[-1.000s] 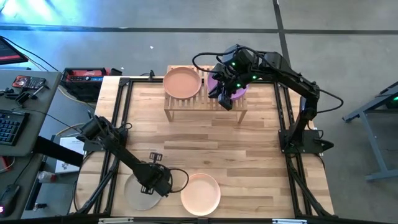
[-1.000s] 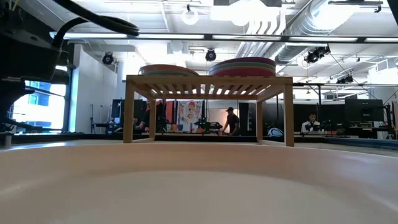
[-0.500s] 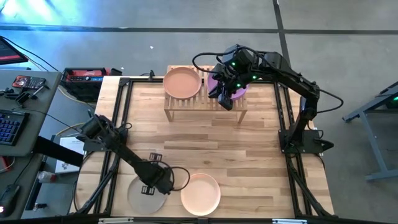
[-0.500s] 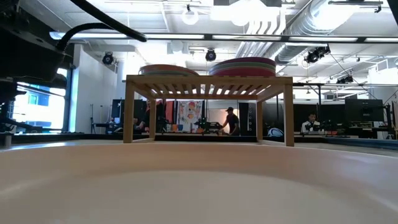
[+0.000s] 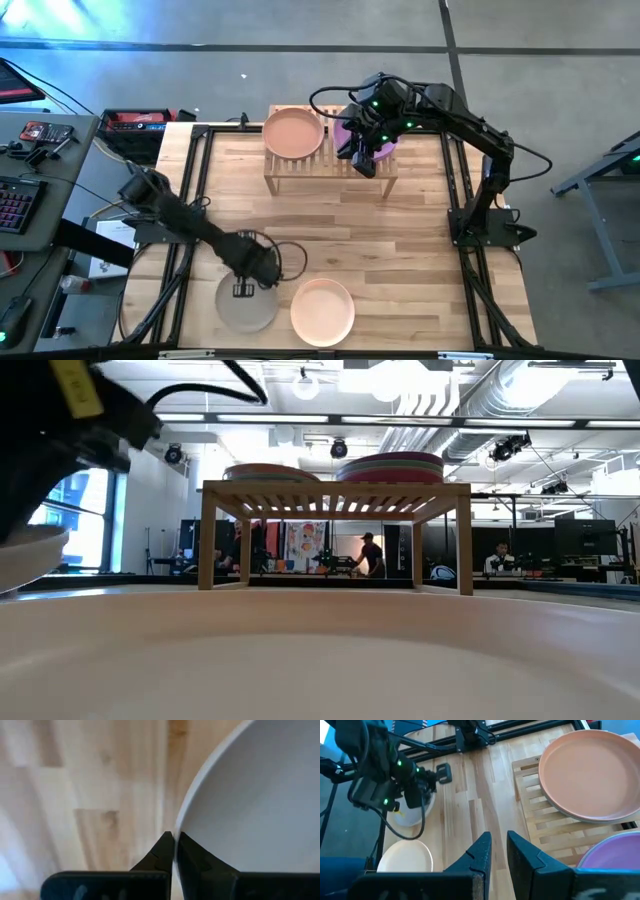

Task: Place and stack plates onto a shelf
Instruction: Stack the gray plate on top of the brown plate on the shelf

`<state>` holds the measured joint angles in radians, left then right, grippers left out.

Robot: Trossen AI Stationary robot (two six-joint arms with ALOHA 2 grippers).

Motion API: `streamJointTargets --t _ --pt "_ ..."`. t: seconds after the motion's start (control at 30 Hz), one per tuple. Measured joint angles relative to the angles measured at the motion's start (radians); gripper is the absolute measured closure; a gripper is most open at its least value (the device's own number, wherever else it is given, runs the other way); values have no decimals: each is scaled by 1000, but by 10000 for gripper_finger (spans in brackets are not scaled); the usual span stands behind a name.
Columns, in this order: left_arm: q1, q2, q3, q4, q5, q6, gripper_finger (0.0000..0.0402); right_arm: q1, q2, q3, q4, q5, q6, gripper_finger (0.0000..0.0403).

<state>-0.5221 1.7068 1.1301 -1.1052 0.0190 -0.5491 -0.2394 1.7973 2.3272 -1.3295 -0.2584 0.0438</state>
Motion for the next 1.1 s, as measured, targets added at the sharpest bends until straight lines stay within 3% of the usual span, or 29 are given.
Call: streamJointTargets --t 0.23,0.57,0.73,0.93,1.1 --pt "108 -162 0 -90 -30 -86 401 0 0 0 -1 42 0 361" --pt "307 -396 0 -139 -196 -213 401 -3 0 0 -6 49 -1 361" --pt "431 -484 2 -137 -250 -267 401 -3 0 0 -6 116 -2 361" --pt "557 -530 71 -129 -337 -247 401 -3 0 0 -6 158 -1 361" --pt "666 -529 169 -108 -400 -139 401 -3 0 0 -5 159 9 361"
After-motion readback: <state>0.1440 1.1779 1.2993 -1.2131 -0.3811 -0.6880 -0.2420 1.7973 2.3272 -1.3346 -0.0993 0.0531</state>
